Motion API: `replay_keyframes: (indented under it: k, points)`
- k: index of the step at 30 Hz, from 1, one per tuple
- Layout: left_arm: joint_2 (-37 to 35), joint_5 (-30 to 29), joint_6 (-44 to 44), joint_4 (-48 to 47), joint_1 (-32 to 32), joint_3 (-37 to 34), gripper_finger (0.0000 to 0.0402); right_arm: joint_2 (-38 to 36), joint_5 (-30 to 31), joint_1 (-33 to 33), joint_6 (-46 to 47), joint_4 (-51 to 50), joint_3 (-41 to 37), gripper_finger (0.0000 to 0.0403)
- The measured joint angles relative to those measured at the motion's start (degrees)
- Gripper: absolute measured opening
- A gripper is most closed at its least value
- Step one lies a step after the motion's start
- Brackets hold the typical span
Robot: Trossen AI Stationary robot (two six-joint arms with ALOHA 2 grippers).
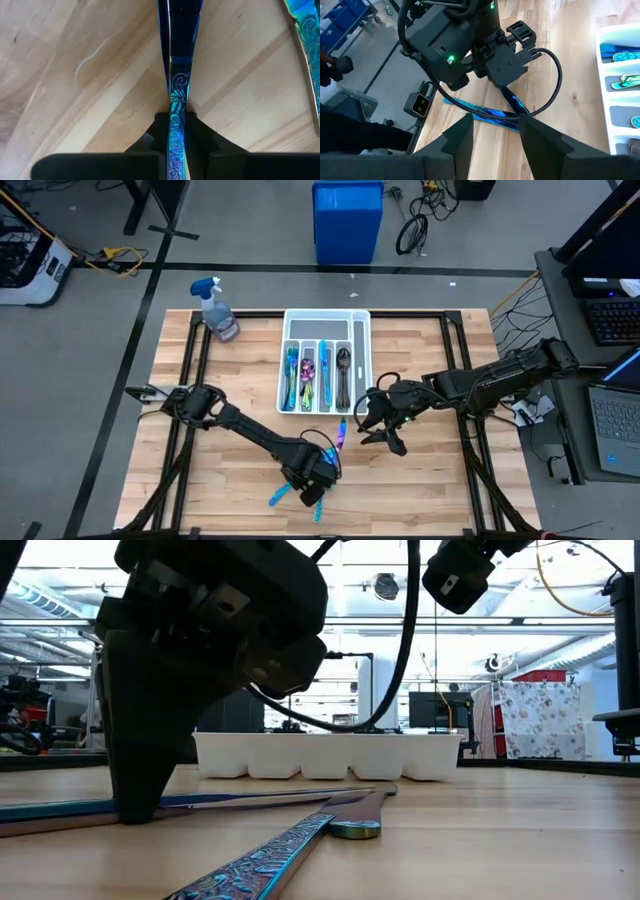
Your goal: Sort silverware
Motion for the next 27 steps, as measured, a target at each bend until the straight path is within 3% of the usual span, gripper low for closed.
replay_keyframes:
  k: [16, 27]
  points:
    - [0.4, -1.4, 0.6, -9.3, 0.1, 10.2, 0.0007, -1.1, 0.0, 0.0, 3.7, 1.5, 0.0, 0.0141]
    - [0.1, -4.2, -7.6, -16.7, 3.8, 17.1, 0.0004, -11.4, 0.1, -0.6, 8.7, 4.9, 0.0, 0.0141]
